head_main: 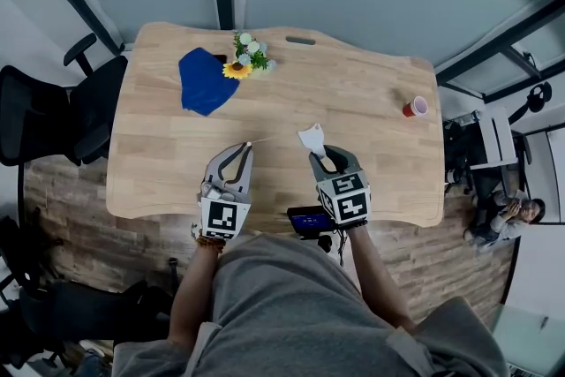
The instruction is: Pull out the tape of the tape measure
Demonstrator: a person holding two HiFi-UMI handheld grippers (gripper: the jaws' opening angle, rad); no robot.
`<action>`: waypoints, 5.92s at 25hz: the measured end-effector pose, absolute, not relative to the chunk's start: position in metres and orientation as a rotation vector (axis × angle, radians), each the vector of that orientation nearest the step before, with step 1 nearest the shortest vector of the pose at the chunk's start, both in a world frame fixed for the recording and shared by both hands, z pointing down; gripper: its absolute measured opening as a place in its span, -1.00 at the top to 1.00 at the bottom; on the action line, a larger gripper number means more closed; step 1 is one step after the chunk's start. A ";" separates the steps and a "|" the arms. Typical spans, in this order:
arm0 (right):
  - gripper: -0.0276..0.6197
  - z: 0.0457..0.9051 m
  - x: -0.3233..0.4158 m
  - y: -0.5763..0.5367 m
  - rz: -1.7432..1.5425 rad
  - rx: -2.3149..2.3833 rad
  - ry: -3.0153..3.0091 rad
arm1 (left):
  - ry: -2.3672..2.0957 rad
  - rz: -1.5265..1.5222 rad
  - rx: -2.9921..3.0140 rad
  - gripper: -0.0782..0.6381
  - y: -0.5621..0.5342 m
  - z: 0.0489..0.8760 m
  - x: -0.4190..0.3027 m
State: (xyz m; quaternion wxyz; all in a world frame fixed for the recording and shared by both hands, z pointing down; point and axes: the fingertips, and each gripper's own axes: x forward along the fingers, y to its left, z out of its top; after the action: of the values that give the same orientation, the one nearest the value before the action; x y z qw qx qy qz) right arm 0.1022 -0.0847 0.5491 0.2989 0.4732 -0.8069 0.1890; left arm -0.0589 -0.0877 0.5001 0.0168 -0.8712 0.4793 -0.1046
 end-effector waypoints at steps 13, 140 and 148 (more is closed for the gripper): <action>0.51 0.554 0.114 -0.089 0.503 1.277 -2.115 | 1.508 -0.335 -2.705 0.68 -0.090 0.502 -0.059; 0.51 0.590 0.170 -0.077 0.608 1.387 -1.956 | 2.001 -0.344 -2.645 0.68 -0.094 0.552 -0.153; 0.51 0.592 0.168 -0.077 0.615 1.393 -1.955 | 2.016 -0.349 -2.634 0.68 -0.092 0.554 -0.156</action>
State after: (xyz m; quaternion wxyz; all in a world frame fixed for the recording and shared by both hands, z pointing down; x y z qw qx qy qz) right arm 0.1683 -0.0769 0.5920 0.3258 0.5317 -0.7458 0.2346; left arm -0.1565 -0.0924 0.5544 -0.0967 -0.7861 0.6016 -0.1040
